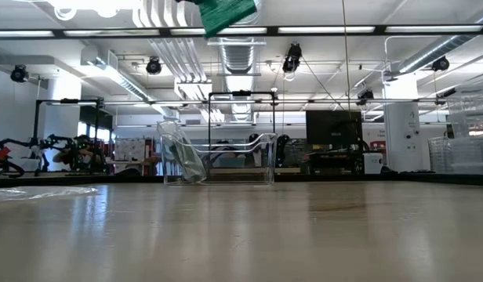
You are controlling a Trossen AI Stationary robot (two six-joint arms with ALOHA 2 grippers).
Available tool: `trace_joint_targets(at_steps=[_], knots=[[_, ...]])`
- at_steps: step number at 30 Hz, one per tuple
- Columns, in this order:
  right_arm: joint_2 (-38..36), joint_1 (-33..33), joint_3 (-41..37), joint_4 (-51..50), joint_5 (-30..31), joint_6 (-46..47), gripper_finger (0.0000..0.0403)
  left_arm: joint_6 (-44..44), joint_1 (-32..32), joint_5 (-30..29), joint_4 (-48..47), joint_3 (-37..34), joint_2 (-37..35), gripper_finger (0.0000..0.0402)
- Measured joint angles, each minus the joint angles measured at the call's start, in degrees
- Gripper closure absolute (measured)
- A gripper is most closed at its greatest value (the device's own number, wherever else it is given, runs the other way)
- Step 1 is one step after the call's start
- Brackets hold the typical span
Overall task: Roll bandage
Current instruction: Roll the blue bandage
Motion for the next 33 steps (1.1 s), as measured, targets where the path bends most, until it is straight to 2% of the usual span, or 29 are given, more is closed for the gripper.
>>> trace_joint_targets(at_steps=[3,7,8,14,18,21,26,29,33], knots=[[-0.22,0.37,0.0,-0.09,0.1,-1.12,0.039,0.11,0.09,2.15,-1.26,0.0,0.14,0.0211],[-1.15,0.44,-1.18,0.76,-0.53,-1.11,0.0388,0.06,0.16,6.77,-2.37,0.0,0.13,0.0355],[-1.58,0.44,-2.08,1.76,-0.65,-0.61,0.0386,0.07,0.15,7.07,-2.5,0.0,0.08,0.0376],[-5.79,0.33,-11.16,12.1,0.7,3.68,0.0363,1.36,0.14,7.93,-3.07,0.0,0.03,0.0361],[-8.41,0.42,-15.26,14.79,2.91,4.7,0.0354,1.33,0.2,10.46,-3.06,-0.29,0.0,0.0384],[-8.85,0.39,-15.46,14.62,3.47,7.39,0.0334,1.33,0.2,10.61,-3.46,-0.33,0.07,0.039],[-9.02,0.94,-14.45,12.03,2.65,5.37,0.0268,1.6,0.2,11.02,-3.68,-0.57,0.04,0.0379],[-8.99,1.51,-13.82,12.0,2.29,-1.11,0.0219,1.93,0.2,11.09,-3.45,-0.78,0.04,0.0384],[-8.5,1.71,-13.49,14.7,-1.6,-8.86,0.0167,2.13,0.18,11.11,-2.85,-0.81,0.08,0.0389]])
